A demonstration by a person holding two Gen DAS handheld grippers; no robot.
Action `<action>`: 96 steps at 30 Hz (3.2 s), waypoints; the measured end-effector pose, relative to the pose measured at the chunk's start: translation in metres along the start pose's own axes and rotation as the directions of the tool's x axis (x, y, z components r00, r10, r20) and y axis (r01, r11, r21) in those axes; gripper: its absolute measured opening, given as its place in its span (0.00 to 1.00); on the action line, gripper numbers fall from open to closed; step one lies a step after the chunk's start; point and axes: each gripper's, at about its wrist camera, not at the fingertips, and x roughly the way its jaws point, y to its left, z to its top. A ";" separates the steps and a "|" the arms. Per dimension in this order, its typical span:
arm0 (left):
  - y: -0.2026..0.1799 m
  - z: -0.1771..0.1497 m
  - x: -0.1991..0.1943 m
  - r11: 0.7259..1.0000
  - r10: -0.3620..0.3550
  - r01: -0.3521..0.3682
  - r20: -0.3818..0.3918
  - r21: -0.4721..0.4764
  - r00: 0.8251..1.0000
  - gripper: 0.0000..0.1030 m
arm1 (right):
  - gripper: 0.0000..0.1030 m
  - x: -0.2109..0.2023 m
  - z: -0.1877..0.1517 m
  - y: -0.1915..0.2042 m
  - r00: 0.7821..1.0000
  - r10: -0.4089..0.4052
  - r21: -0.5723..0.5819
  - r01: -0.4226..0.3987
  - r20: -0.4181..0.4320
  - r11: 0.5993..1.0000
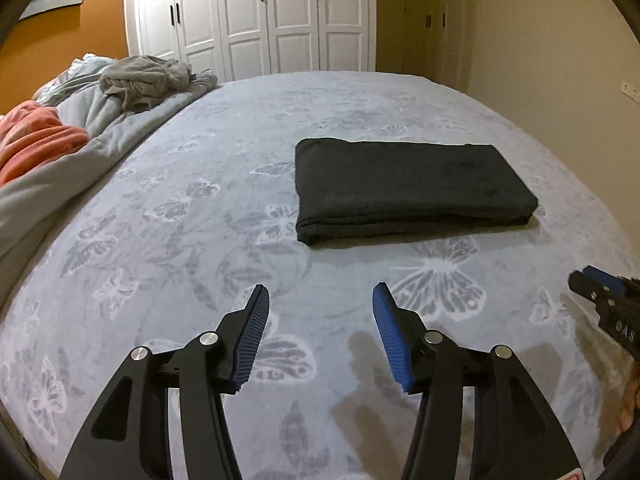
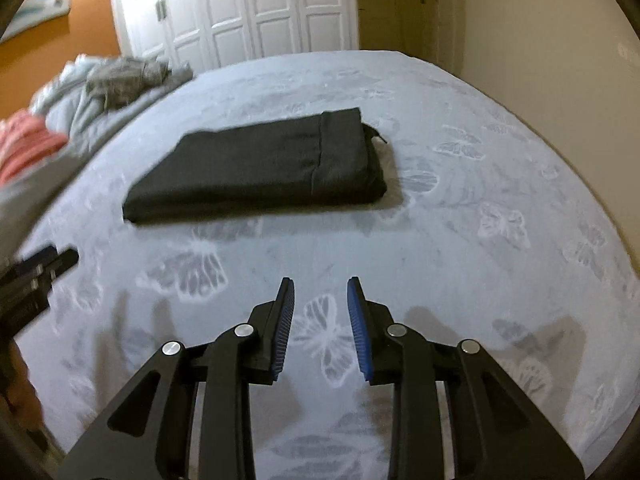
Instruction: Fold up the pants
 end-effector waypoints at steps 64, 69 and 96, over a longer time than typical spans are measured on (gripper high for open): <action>-0.035 -0.020 0.032 0.995 0.078 -0.083 0.092 0.051 0.993 0.70 | 0.68 0.034 -0.030 0.004 0.994 -0.100 -0.016 0.101 0.034 0.995; -0.036 -0.020 0.031 0.994 0.086 -0.092 0.097 0.054 0.992 0.70 | 0.68 0.033 -0.030 0.005 0.994 -0.102 -0.016 0.102 0.035 0.995; -0.035 -0.021 0.020 0.998 0.062 -0.065 0.126 0.025 0.990 0.76 | 0.72 0.035 -0.028 0.001 0.996 -0.085 -0.016 0.085 0.035 0.996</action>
